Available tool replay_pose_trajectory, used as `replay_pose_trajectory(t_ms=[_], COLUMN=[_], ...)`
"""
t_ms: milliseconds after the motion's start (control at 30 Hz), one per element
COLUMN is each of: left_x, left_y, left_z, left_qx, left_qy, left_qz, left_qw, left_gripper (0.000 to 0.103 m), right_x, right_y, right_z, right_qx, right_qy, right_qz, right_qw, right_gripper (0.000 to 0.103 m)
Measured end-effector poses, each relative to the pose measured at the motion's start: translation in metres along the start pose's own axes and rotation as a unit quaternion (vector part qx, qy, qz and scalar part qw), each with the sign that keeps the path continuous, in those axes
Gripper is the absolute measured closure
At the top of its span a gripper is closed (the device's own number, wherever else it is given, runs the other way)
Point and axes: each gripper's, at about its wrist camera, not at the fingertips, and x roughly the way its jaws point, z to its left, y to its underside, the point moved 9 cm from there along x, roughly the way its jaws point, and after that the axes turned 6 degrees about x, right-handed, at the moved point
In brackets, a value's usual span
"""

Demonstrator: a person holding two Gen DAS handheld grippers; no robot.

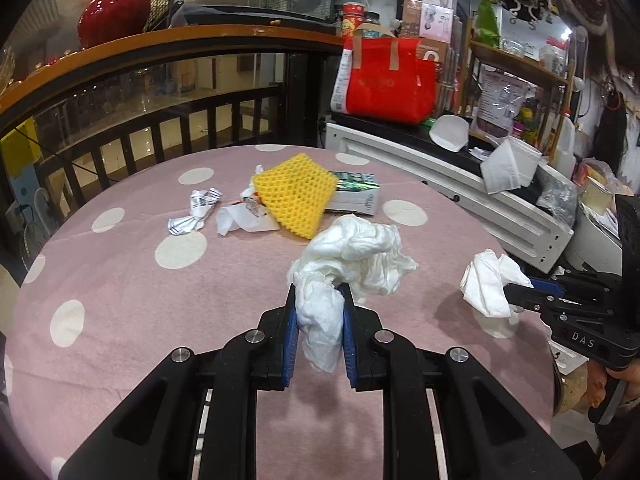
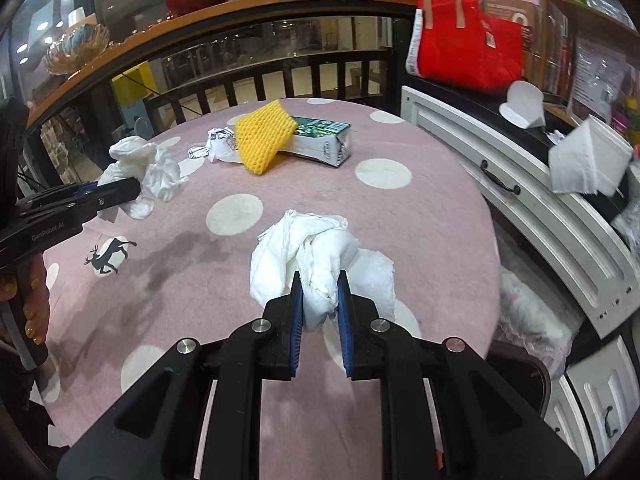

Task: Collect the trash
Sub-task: 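Carry the tissue over the black bin and open the right tool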

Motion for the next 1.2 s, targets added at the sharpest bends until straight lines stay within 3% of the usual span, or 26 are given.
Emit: replay_pose_trajectory(t_ms=[733, 1200], left_x=[-0.021, -0.025], left_y=[0.016, 0.018], left_z=[-0.112, -0.163], left_qx=[0.035, 0.055], left_qy=[0.086, 0.126], left_qz=[-0.009, -0.008], left_qw=[0.9957, 0.9904], left_gripper=[0.084, 0.084], right_x=[-0.087, -0.105], right_y=[0.064, 0.106], right_z=[-0.086, -0.143], right_qx=[0.101, 0.156], right_qy=[0.050, 0.092], right_qz=[-0.037, -0.025], right_qw=[0.993, 0.983], right_gripper=[0.087, 0.087])
